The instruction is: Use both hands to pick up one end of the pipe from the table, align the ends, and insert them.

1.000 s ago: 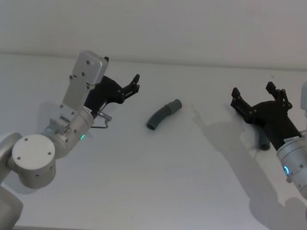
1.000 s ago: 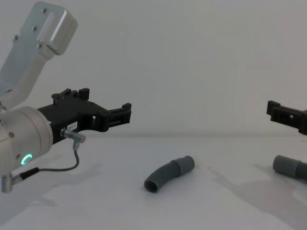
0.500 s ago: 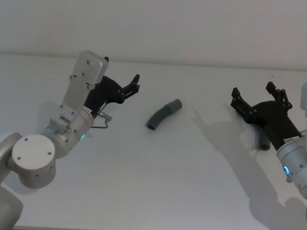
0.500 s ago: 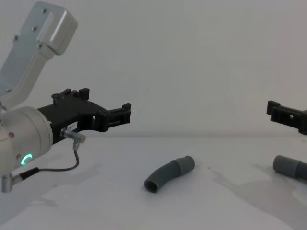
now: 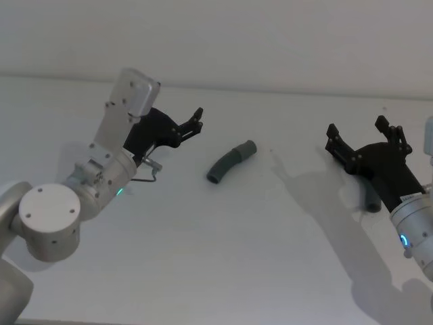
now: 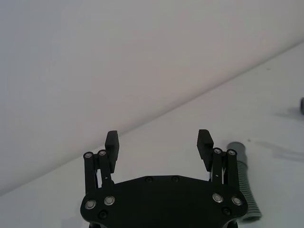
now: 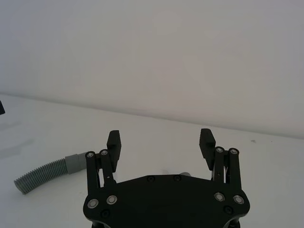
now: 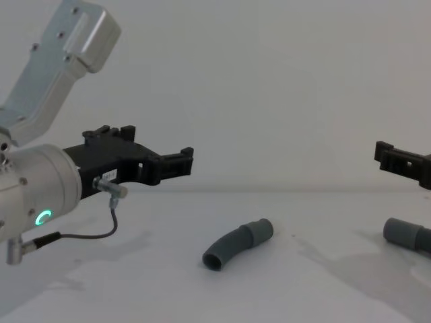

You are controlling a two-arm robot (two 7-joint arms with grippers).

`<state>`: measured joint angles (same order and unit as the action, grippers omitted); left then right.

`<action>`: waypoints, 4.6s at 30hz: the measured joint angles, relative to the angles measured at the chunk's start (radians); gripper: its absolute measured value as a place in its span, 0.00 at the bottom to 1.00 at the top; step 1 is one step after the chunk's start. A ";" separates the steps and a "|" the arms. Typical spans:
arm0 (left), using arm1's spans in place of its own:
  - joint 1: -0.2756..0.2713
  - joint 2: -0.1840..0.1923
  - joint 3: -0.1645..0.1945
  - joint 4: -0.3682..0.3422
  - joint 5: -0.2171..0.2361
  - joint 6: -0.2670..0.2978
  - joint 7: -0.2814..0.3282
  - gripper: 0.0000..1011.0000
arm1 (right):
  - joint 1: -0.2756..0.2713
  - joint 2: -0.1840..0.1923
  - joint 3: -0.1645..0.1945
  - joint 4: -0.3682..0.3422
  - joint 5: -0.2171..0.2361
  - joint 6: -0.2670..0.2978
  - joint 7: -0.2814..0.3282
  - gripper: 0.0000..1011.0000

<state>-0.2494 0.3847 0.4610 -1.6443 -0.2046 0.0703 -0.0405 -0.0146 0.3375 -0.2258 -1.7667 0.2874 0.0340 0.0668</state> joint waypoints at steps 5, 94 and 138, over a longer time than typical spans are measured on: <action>-0.020 0.008 0.011 -0.010 -0.015 0.052 -0.047 0.99 | 0.000 0.000 0.000 0.000 0.000 0.000 0.000 0.99; -0.332 -0.113 0.147 0.308 -0.025 0.406 -0.397 0.99 | 0.000 0.000 0.000 0.000 0.000 0.000 0.000 0.99; -0.370 -0.145 0.169 0.392 0.022 0.380 -0.420 0.37 | 0.000 0.000 0.000 0.000 0.000 0.000 0.000 0.99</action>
<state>-0.6197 0.2398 0.6301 -1.2525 -0.1826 0.4505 -0.4601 -0.0146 0.3375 -0.2258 -1.7667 0.2874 0.0340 0.0667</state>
